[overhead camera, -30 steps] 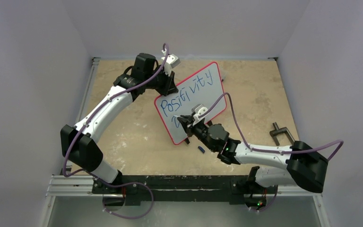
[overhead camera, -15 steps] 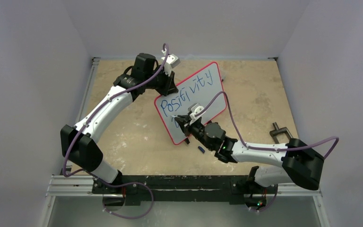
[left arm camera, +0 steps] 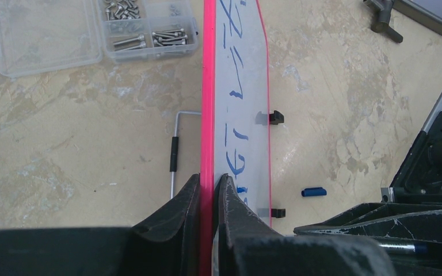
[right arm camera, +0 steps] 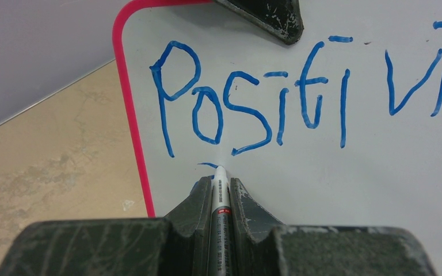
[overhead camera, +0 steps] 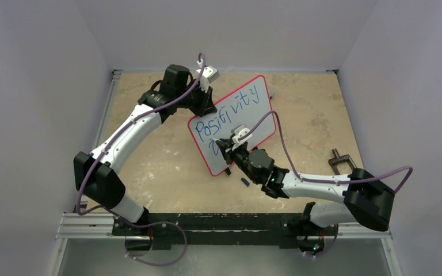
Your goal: Write a sentence on the whiteboard
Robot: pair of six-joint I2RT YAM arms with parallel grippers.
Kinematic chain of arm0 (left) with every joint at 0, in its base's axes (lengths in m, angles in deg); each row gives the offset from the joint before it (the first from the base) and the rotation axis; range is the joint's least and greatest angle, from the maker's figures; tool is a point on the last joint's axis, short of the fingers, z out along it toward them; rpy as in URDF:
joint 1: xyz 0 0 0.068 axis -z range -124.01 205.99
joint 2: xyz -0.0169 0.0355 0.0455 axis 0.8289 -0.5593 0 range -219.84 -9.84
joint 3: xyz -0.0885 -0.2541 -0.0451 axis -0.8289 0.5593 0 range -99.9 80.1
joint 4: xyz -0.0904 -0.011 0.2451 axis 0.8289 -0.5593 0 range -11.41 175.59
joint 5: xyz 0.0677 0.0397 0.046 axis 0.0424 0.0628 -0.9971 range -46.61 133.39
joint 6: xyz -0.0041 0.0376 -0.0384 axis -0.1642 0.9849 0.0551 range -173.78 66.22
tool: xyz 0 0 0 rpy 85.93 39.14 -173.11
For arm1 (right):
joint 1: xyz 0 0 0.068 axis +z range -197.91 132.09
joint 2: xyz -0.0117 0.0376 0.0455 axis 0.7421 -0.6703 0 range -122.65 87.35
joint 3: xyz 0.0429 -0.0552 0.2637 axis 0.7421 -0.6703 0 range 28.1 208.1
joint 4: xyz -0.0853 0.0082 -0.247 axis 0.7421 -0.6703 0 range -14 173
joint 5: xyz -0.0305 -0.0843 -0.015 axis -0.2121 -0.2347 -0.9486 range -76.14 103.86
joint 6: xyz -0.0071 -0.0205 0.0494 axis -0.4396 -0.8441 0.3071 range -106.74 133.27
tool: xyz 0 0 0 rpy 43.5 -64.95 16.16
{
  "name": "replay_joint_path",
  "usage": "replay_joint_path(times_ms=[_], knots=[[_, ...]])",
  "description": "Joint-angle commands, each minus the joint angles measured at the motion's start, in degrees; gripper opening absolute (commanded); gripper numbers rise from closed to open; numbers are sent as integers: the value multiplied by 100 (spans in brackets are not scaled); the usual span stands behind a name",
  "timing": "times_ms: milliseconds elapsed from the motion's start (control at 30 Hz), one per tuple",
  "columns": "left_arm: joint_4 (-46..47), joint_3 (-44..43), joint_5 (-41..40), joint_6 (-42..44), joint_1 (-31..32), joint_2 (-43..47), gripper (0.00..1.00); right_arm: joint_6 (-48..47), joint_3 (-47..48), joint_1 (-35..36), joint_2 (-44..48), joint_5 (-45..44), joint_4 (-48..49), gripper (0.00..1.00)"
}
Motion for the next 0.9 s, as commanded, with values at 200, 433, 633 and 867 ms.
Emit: replay_joint_path(times_ms=[200,433,633,867], knots=[[-735,158,-585,408,37,-33,0,70,193,9,-29,-328,-39,0],[-733,158,-594,404,36,-37,0,72,237,9,333,-510,-385,0],[-741,150,-613,418,35,-43,0,129,29,5,728,-709,-582,0],[-750,163,-613,424,39,-46,0,85,-131,-1,636,-678,-394,0]])
